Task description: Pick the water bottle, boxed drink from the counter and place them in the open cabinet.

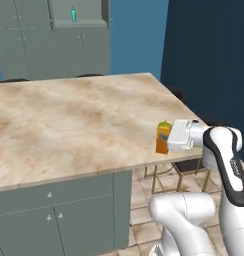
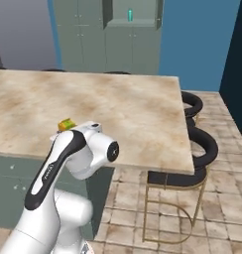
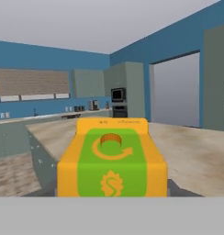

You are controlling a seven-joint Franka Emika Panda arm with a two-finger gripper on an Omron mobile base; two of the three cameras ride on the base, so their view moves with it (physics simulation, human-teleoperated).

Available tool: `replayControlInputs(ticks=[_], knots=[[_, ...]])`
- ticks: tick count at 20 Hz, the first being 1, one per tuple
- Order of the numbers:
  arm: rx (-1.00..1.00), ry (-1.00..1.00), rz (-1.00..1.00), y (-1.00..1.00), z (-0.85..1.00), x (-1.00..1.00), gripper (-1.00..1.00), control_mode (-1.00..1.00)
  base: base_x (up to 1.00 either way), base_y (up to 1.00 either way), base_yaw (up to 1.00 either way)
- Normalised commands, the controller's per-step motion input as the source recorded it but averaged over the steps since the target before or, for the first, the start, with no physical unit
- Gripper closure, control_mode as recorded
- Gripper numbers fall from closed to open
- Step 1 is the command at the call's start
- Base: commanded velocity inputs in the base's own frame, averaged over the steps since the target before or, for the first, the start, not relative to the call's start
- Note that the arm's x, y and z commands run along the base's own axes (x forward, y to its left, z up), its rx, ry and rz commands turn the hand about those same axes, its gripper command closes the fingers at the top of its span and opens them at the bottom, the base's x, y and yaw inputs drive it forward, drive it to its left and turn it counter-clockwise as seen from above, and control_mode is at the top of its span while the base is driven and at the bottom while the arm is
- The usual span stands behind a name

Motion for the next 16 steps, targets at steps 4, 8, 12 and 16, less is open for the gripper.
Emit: replayControlInputs(ticks=[4,8,12,16], knots=[[0.0,0.0,0.0,0.0,0.0,0.0,1.0,1.0,0.0,-0.79,0.0],[0.0,0.0,0.0,0.0,0.0,0.0,1.0,1.0,0.0,-0.79,0.0],[0.0,0.0,0.0,0.0,0.0,0.0,1.0,1.0,0.0,-0.78,0.0],[0.0,0.0,0.0,0.0,0.0,0.0,1.0,1.0,0.0,-0.72,0.0]])
